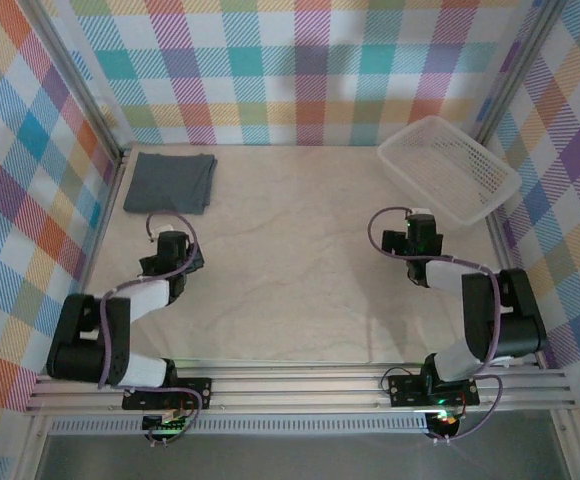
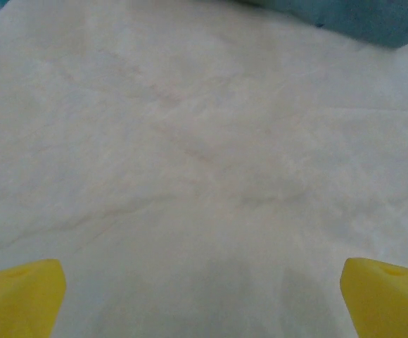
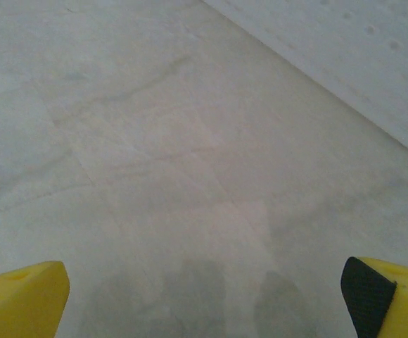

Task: Fold and stack the t-shirts

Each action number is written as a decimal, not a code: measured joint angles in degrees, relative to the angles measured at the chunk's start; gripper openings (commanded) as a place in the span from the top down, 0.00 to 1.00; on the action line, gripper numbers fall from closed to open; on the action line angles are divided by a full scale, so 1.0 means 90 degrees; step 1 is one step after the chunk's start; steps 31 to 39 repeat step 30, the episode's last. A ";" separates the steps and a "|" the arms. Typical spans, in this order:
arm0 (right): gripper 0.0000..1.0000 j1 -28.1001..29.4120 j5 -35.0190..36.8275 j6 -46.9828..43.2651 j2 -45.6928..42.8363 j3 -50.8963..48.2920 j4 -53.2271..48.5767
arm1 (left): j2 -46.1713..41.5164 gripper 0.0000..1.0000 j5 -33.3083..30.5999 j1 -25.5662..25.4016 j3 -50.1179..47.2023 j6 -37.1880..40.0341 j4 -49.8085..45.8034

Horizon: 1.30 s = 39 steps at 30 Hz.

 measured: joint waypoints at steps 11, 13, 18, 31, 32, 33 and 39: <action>0.00 -0.0391 -0.0610 -0.0216 -0.0075 -0.1926 0.3145 | 0.0692 0.00 0.0141 -0.0376 -0.0765 0.0848 0.2953; 0.00 -0.0393 -0.0648 -0.0219 -0.0027 -0.1785 0.3147 | 0.0765 0.00 0.0226 -0.0294 -0.0755 0.0869 0.3050; 0.00 -0.0452 -0.0835 -0.0219 -0.0012 -0.1314 0.3220 | 0.0763 0.00 0.0333 -0.0153 -0.0726 0.0869 0.3194; 0.00 -0.0476 -0.1195 -0.0257 -0.0012 -0.1309 0.3215 | 0.0763 0.00 0.0398 -0.0148 -0.0724 0.0869 0.3283; 0.00 -0.0476 -0.1195 -0.0257 -0.0012 -0.1309 0.3215 | 0.0763 0.00 0.0398 -0.0148 -0.0724 0.0869 0.3283; 0.00 -0.0476 -0.1195 -0.0257 -0.0012 -0.1309 0.3215 | 0.0763 0.00 0.0398 -0.0148 -0.0724 0.0869 0.3283; 0.00 -0.0476 -0.1195 -0.0257 -0.0012 -0.1309 0.3215 | 0.0763 0.00 0.0398 -0.0148 -0.0724 0.0869 0.3283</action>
